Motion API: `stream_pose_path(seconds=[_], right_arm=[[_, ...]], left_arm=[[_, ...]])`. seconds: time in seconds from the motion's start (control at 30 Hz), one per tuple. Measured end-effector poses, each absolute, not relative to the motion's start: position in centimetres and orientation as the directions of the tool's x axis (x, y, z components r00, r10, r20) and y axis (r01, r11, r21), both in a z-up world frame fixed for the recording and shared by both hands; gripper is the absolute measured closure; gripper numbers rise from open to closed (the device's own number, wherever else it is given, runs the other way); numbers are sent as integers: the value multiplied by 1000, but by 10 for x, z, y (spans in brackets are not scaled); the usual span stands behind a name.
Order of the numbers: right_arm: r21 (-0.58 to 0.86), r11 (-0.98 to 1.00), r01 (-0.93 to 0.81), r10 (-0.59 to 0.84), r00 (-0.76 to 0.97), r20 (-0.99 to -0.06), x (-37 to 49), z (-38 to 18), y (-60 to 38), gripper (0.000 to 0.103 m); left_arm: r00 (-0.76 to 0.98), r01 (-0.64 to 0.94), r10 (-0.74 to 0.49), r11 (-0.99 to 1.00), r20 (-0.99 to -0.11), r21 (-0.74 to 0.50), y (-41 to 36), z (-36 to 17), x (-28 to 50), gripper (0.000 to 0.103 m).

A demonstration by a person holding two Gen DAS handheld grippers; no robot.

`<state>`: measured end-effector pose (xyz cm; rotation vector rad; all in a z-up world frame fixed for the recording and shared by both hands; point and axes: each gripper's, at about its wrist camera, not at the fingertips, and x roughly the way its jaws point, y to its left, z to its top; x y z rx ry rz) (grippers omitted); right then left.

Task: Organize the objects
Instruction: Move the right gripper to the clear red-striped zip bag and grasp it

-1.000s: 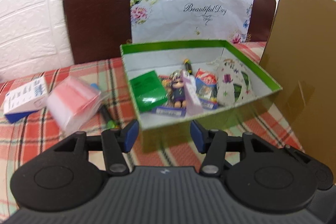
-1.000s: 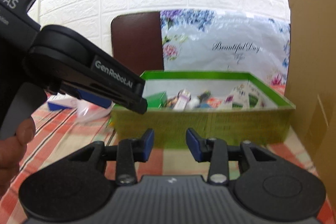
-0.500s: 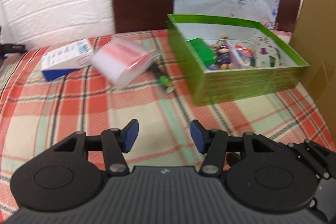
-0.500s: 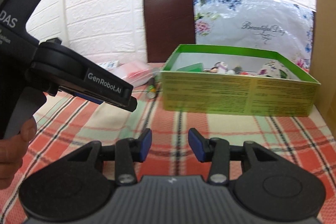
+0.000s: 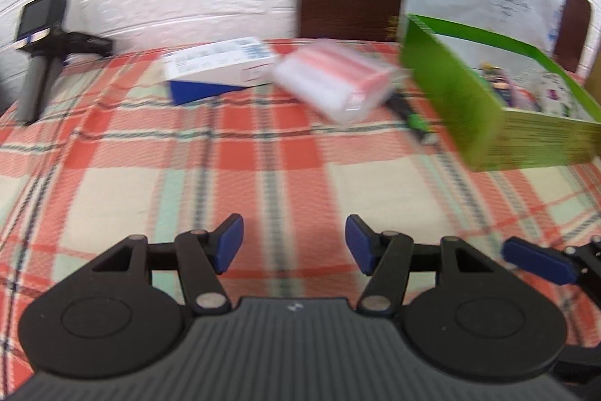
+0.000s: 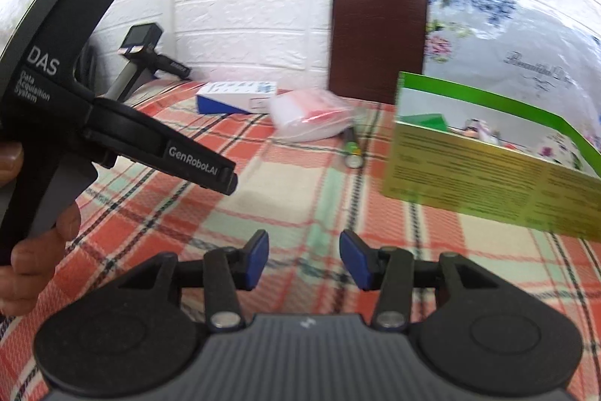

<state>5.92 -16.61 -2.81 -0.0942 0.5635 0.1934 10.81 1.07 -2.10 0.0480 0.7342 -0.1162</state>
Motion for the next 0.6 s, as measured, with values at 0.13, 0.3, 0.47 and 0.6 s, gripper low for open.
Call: stream_pose_path(seconds=[0.13,0.3,0.47,0.6], right_arm=[[-65,968,-243,165,810,-563,75,-34,-149,56],[-147,949,-278,161,832,-531,105,-30,-130,50],[-280,928,-246,84,870,-486,155,-29,-112,35],[-390,901,-192,2,899,-438,194,-34,-103,11]], left_arm=[[769,51,-29,999,-639,16,44,-27,112,33],[818,-4,7,1000,-574,7,79,-37,113,18],[847,11,-74,992,-526,-122,95,-37,110,13],[856,23,-110,984,-506,-175,101,-39,109,10]])
